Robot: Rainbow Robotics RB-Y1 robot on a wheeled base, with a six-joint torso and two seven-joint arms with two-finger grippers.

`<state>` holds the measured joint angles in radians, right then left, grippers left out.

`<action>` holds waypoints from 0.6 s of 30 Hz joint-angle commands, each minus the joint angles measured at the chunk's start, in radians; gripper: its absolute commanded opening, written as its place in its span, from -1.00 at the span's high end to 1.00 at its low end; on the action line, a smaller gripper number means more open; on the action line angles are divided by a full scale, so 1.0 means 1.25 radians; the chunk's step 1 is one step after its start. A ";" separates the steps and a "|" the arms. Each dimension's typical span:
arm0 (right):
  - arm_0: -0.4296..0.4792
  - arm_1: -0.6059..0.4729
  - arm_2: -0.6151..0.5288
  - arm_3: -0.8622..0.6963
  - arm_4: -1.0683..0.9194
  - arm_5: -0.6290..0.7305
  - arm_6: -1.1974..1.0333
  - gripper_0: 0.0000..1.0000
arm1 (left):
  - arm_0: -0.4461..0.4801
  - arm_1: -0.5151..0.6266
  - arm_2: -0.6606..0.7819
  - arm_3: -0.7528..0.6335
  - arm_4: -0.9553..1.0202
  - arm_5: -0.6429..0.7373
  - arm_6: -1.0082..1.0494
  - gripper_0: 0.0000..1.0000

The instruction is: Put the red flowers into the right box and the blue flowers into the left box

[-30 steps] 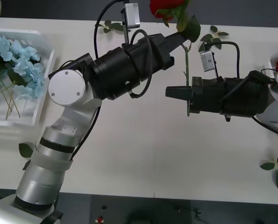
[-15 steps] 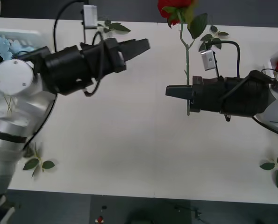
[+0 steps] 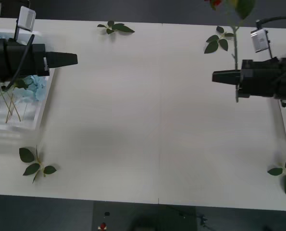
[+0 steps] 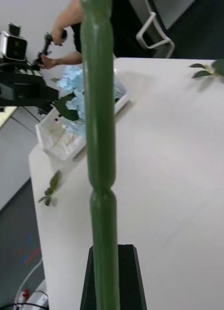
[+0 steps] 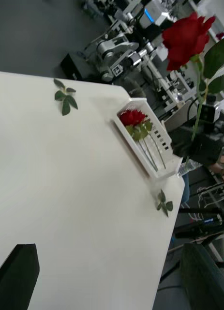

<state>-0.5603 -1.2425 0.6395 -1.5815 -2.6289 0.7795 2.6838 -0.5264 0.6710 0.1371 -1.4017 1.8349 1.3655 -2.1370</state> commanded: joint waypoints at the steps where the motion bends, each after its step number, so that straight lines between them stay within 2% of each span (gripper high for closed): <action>1: -0.017 -0.125 -0.007 0.029 -0.003 0.000 -0.076 1.00 | -0.021 0.099 -0.025 -0.003 -0.001 0.056 -0.019 -0.69; 7: -0.008 -0.216 -0.006 0.107 0.078 0.010 -0.244 1.00 | -0.018 0.214 -0.155 -0.022 0.104 0.027 -0.097 -0.69; 11: 0.000 -0.244 -0.006 0.164 0.147 0.021 -0.322 1.00 | -0.001 0.260 -0.239 -0.068 0.201 -0.030 -0.152 -0.69; 18: 0.000 -0.252 -0.006 0.328 0.212 0.109 -0.401 1.00 | 0.120 0.279 -0.264 -0.284 0.226 -0.174 -0.201 -0.69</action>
<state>-0.5599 -1.5261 0.6396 -1.2227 -2.3981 0.9135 2.2050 -0.4360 1.0032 -0.2300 -1.6572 2.1054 1.1962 -2.3245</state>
